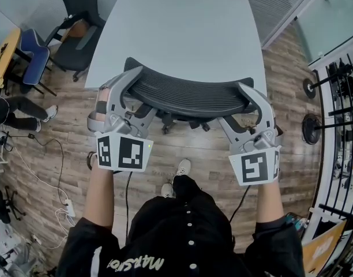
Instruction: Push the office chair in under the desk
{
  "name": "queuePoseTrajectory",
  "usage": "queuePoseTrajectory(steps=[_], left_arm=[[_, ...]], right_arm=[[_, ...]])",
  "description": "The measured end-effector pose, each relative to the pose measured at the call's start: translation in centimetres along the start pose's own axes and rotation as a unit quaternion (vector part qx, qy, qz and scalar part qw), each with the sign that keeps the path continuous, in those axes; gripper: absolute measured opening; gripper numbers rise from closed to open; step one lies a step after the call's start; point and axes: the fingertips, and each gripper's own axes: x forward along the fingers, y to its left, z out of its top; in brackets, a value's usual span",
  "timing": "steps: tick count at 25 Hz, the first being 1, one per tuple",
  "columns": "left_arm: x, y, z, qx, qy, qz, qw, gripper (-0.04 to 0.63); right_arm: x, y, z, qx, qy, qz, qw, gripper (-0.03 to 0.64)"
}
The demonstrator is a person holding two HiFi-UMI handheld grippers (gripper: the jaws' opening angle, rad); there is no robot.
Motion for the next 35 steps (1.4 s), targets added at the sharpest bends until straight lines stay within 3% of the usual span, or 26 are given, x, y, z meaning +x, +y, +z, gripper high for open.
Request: queuePoseTrajectory(steps=[35], left_arm=[[1.4,-0.6,1.2,-0.001,0.005,0.008,1.0,0.316]], right_arm=[[0.5,-1.9,-1.8,-0.007,-0.002,0.006,1.0,0.308]])
